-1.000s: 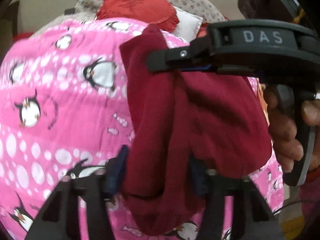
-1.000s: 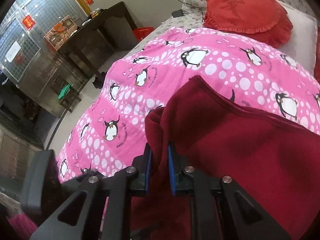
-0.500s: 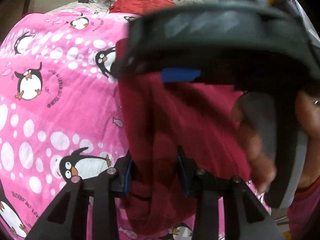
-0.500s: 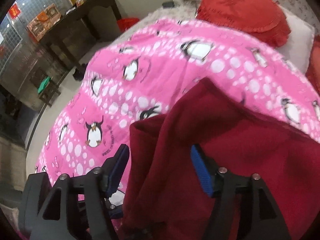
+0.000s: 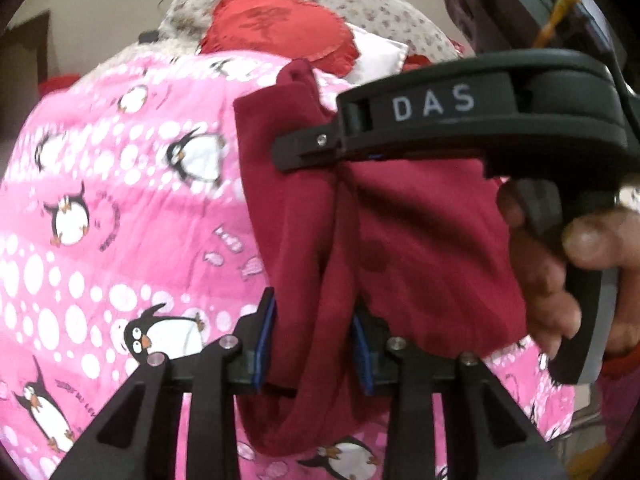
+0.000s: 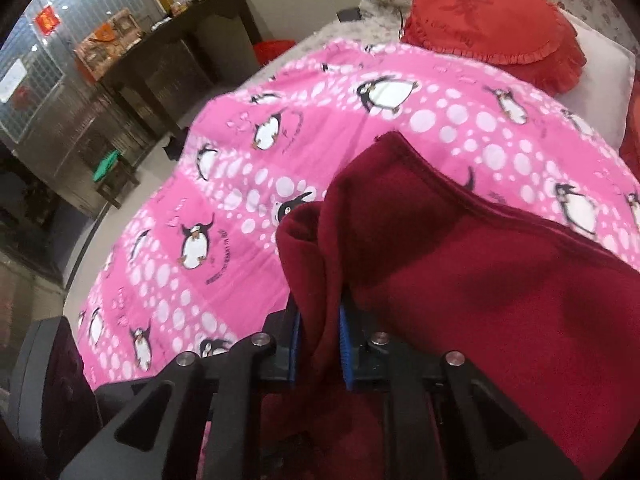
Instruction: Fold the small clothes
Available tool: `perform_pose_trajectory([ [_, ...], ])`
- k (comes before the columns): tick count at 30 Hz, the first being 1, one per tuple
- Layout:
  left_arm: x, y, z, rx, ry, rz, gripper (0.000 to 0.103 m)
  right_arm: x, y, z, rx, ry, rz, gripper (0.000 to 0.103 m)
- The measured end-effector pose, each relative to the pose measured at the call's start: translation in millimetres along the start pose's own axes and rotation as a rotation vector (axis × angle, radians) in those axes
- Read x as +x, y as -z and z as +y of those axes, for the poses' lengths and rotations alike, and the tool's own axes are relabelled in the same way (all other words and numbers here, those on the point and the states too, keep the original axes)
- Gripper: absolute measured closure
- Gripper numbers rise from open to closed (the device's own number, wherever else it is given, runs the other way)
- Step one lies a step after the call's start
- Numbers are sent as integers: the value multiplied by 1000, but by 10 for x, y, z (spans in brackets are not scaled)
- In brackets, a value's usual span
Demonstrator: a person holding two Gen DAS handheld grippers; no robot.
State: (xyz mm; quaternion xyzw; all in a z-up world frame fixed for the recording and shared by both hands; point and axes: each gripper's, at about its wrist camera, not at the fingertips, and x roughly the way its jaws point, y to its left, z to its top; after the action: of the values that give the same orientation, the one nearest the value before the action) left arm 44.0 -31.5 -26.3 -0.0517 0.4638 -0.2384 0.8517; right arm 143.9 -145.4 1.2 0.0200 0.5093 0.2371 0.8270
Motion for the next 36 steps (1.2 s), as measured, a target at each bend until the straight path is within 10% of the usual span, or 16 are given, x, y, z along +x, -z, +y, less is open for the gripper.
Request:
perform_pose_trajectory([
  [14,-196,-403,-1087,219,23,-28,81,-1025,256,-595,49,-10,-119,103],
  [25,133,-588,-2152,331,181,3,91,-1755,684,-1511,165,43,-199,103],
  [36,546,-550,-2466,327,270,125,88,-1563,1226,-2414,336,131,-168,103],
])
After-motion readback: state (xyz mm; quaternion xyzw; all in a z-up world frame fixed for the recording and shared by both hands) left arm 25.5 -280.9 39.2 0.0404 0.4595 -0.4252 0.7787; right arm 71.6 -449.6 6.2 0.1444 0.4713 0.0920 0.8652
